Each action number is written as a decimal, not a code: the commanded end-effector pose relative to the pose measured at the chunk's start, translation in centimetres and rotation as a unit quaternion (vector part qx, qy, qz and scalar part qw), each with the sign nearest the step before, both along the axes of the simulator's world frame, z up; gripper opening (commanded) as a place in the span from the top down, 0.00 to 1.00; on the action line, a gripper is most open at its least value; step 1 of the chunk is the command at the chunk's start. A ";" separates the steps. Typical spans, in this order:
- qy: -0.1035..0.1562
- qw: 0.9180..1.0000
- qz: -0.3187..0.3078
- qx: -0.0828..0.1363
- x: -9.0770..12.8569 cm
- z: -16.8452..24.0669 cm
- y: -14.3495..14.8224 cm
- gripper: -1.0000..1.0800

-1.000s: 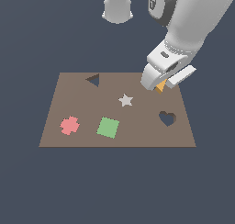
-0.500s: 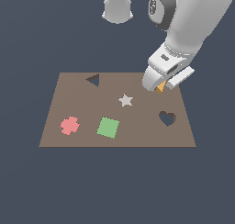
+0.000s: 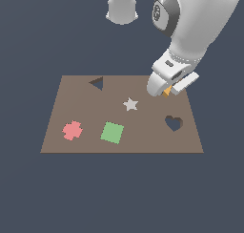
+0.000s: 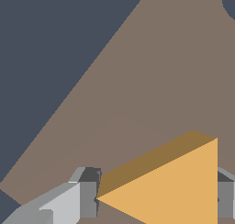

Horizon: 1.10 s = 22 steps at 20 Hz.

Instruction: Insert a designated object into the corresponding slot on a board.

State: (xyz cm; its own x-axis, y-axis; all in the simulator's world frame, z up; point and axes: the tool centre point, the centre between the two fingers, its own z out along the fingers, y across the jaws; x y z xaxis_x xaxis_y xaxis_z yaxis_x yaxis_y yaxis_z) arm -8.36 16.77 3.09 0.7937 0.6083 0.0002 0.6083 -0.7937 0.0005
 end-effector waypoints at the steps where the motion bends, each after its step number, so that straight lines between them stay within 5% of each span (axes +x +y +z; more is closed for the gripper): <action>1: 0.000 1.000 0.000 0.000 0.0 -0.1 0.1 1.00; 12: 0.000 1.000 -0.015 0.000 0.4 0.0 -0.3 1.00; 22: 0.000 0.990 -0.138 0.000 3.0 0.2 -3.6 1.00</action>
State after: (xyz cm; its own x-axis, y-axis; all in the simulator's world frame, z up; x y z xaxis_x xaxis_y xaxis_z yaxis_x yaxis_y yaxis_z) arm -5.89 13.90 3.22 0.9102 0.4143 0.0006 0.4143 -0.9102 0.0001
